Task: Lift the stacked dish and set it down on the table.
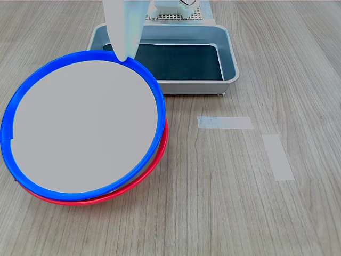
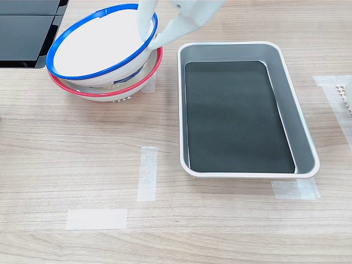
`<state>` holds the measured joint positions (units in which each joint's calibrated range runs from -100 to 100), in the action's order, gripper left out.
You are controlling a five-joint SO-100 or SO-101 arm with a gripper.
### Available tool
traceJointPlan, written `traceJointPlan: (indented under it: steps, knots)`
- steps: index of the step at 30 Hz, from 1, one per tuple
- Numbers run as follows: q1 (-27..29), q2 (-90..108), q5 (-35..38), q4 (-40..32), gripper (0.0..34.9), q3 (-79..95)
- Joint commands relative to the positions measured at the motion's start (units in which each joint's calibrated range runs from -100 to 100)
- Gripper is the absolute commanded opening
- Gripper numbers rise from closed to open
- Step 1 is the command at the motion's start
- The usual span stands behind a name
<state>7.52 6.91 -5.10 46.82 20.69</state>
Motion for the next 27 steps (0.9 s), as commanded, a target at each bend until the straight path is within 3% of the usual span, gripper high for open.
traceJointPlan:
  steps: [1,11,20,23,26,27]
  knots:
    - [-0.70,5.16,0.78,-0.39,0.1,-1.62]
    - [-2.30,12.50,2.88,-7.49,0.0,3.75]
    - [-0.89,13.01,5.76,-4.93,0.3,10.03]
    - [-0.04,11.73,7.18,-2.45,12.8,12.13]
    - [1.00,10.02,7.57,-2.78,22.1,13.40]
    - [1.18,9.68,7.57,-3.20,23.8,13.49]
